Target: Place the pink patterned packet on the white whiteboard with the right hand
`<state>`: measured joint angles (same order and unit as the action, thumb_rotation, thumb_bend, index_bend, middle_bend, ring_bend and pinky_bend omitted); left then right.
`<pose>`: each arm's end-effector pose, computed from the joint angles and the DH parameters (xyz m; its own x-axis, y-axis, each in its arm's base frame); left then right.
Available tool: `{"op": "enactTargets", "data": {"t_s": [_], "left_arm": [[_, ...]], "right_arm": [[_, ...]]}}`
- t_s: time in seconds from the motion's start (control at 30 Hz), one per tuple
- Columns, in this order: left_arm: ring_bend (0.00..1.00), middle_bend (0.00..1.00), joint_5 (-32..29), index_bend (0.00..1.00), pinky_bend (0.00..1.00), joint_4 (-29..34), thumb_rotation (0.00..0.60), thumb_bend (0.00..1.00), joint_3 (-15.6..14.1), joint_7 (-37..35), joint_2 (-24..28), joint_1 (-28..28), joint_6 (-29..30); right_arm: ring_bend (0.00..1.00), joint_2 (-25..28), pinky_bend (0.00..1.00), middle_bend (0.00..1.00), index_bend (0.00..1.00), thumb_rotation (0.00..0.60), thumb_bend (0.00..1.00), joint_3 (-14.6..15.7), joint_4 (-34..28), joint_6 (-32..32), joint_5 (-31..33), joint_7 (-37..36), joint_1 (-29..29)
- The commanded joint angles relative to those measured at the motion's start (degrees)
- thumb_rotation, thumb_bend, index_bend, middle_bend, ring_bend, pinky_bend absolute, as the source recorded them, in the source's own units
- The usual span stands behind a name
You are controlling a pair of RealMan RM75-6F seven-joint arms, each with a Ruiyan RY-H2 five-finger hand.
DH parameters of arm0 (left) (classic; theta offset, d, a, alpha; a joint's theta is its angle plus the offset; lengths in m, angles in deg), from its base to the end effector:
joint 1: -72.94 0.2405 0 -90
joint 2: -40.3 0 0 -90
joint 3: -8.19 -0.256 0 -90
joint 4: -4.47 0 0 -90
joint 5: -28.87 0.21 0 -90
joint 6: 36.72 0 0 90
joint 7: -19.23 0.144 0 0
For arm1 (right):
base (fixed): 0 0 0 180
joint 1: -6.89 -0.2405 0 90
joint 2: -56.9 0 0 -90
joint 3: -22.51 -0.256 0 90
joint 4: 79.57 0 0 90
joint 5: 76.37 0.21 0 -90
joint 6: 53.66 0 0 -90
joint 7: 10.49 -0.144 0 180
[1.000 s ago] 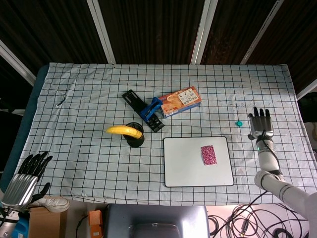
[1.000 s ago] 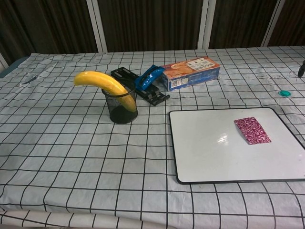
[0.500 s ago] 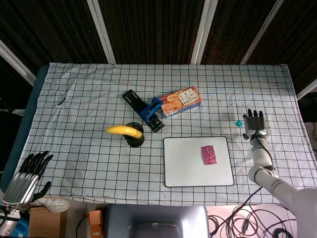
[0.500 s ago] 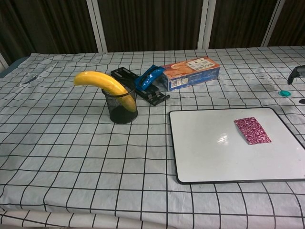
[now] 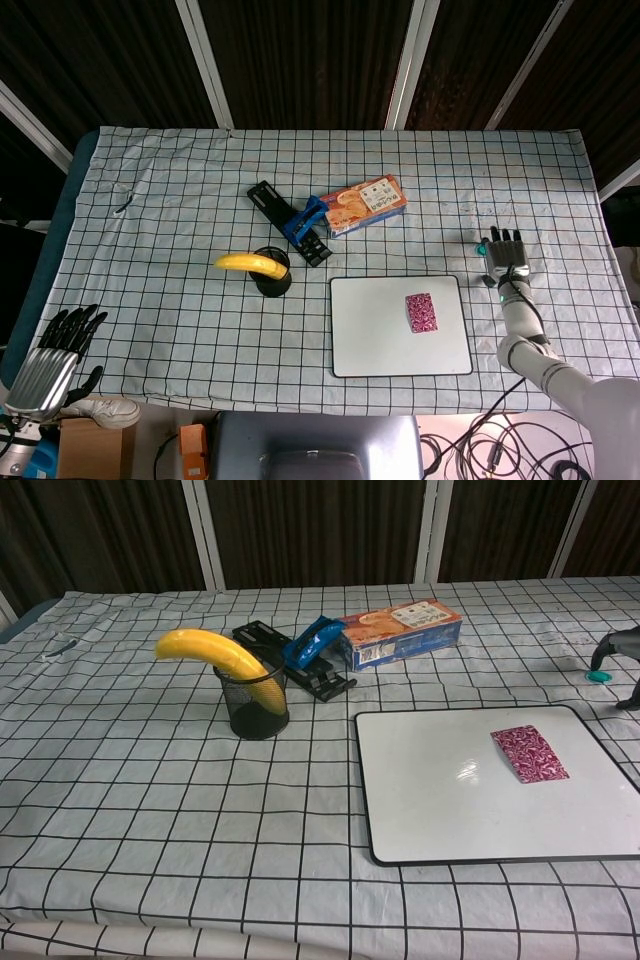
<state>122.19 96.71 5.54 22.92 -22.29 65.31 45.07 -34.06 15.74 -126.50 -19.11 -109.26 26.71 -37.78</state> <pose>-0.3005 0.1729 0.1405 0.5024 0.1185 0.8565 0.8587 -0.1837 -0.4784 -0.3280 -0.4182 0.0450 0.6600 -0.4740 0.5828 -0.6317 0.0697 0.7720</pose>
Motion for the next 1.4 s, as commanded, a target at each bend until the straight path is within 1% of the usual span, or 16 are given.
{"op": "enactTargets", "data": {"t_s": [0.03,0.27,0.5,0.63,0.77,1.0,1.23,1.4], "left_arm": [[0.0,0.0,0.0,0.0,0.05,0.0,0.6,0.39,0.0,0.0,0.0,0.0,0.0],[0.0,0.0,0.2,0.0,0.05,0.0,0.6,0.39,-0.1,-0.1,0.0,-0.1,0.0],[0.0,0.0,0.9,0.0,0.05,0.1,0.6,0.39,-0.4,-0.1,0.1,-0.1,0.3],[0.0,0.0,1.1,0.0,0.05,0.0,0.6,0.39,-0.5,-0.4,0.1,0.0,0.5],[0.0,0.0,1.4,0.0,0.05,-0.1,0.6,0.4,-0.7,-0.3,0.1,-0.2,0.2],[0.0,0.0,1.7,0.0,0.06,-0.1,0.6,0.4,-0.7,-0.8,0.2,0.1,0.9],[0.0,0.0,1.5,0.0,0.06,-0.3,0.6,0.4,-0.6,-0.9,0.2,0.0,0.8],[0.0,0.0,1.5,0.0,0.06,-0.3,0.6,0.4,-0.7,-0.8,0.2,0.1,1.0]], "right_arm": [[0.0,0.1,0.0,0.0,0.22,0.6,0.27,0.3,-0.5,0.4,-0.4,0.2,0.0],[0.0,1.6,0.0,0.0,0.26,0.6,0.27,1.2,-3.0,2.1,-0.8,1.1,0.5],[0.0,3.3,0.0,0.0,0.3,0.6,0.27,2.5,-5.6,2.8,2.0,3.6,1.0],[0.0,4.5,0.0,0.0,0.33,0.6,0.27,3.4,-7.6,3.5,2.4,4.6,1.2],[0.0,5.5,0.0,0.0,0.36,0.6,0.27,3.5,-9.4,4.3,2.5,4.3,1.5],[0.0,5.7,0.0,0.0,0.3,0.6,0.27,3.3,-9.8,5.4,2.2,3.5,1.5],[0.0,5.3,0.0,0.0,0.29,0.6,0.27,3.1,-9.4,5.6,2.9,3.8,1.0],[0.0,3.5,0.0,0.0,0.29,0.6,0.27,2.8,-7.3,5.8,2.2,3.3,0.7]]}}
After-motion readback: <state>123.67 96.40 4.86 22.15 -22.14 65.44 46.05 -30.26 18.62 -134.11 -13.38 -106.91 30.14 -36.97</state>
